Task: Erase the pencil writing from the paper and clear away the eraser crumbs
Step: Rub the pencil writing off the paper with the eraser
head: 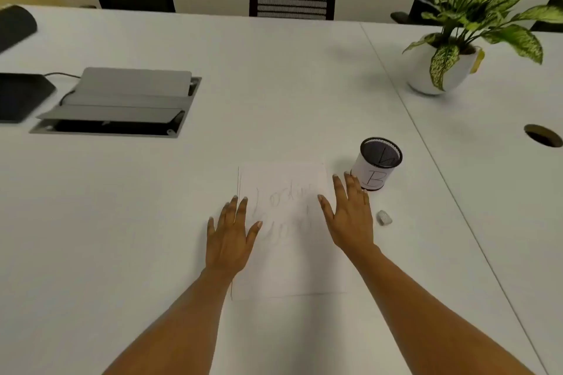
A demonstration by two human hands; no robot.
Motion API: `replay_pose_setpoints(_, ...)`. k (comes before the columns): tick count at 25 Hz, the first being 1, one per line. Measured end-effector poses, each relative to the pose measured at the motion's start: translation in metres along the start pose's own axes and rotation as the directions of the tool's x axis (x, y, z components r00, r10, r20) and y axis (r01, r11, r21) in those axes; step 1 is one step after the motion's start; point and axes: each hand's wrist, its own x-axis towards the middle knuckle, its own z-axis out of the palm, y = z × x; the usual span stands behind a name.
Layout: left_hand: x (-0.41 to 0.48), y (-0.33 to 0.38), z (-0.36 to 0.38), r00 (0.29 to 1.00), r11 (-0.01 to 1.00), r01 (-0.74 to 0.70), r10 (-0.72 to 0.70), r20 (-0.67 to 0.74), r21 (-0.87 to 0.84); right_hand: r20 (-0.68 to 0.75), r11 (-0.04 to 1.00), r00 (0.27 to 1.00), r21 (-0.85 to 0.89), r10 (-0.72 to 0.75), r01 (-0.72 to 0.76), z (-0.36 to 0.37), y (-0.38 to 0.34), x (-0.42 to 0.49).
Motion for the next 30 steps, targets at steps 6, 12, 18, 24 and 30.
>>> replay_pose_setpoints(6,-0.012,-0.027,0.03,1.0,1.0,-0.011,0.011,-0.015,0.015,-0.007,0.977,0.986,-0.13,0.169,-0.168,0.021,0.038,-0.017)
replay_pose_setpoints(12,-0.016,-0.03,0.034,0.998,0.998,-0.054,0.055,-0.04,0.018,-0.087,0.918,0.915,-0.013,0.394,-0.397,0.022,0.064,-0.021)
replay_pose_setpoints(18,-0.014,-0.031,0.034,0.997,0.995,-0.059,0.063,-0.043,0.086,-0.146,0.873,0.874,0.249,0.463,-0.42,0.025,0.074,-0.024)
replay_pose_setpoints(24,-0.012,-0.033,0.037,0.996,0.995,-0.059,0.064,-0.058,0.085,-0.285,0.852,0.855,0.44,0.432,-0.284,0.034,0.038,-0.022)
replay_pose_setpoints(30,-0.012,-0.036,0.037,0.996,0.997,-0.065,0.067,-0.065,0.029,-0.089,0.832,0.995,0.555,0.038,0.018,0.062,-0.026,-0.027)
